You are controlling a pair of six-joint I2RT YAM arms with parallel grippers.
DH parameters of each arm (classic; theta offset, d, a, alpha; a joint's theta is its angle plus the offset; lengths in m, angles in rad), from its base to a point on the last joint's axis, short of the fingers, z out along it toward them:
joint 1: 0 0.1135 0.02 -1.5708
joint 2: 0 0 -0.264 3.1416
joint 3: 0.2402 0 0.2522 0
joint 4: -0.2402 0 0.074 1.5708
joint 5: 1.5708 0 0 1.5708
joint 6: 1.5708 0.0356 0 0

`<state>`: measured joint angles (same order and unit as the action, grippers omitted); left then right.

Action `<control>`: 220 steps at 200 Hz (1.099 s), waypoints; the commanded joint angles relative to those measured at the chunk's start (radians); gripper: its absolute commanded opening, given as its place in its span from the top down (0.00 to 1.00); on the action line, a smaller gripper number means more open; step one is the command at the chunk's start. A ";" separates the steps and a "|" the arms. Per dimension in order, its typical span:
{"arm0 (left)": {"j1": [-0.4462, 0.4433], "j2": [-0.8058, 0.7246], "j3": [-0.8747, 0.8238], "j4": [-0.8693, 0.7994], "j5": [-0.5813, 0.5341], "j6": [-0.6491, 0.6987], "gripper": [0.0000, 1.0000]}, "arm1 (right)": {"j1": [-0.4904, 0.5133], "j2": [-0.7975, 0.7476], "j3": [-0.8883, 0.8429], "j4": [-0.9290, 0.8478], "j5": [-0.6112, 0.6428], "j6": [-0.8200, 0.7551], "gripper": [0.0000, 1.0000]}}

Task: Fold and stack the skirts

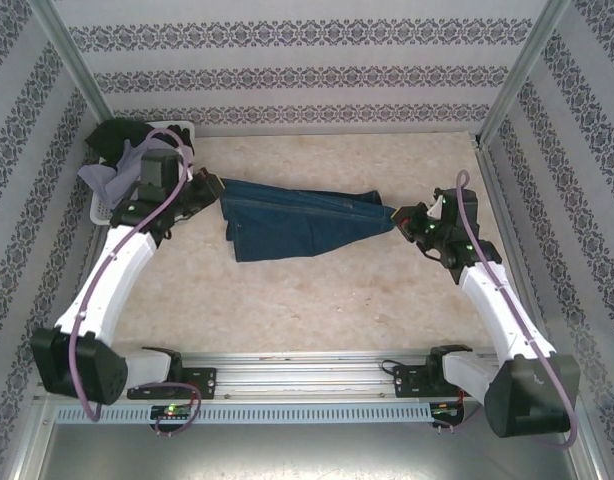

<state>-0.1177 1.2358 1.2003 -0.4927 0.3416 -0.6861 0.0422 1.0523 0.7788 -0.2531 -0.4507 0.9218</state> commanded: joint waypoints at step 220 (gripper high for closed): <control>0.175 0.721 1.460 -0.193 -0.014 0.214 1.00 | 0.002 0.557 0.896 0.240 0.050 -0.129 1.00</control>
<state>0.0120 2.1403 2.7003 -0.6559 0.3408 -0.5735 0.0639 1.7428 1.7725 -0.0681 -0.4389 0.8539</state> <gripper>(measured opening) 0.078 0.057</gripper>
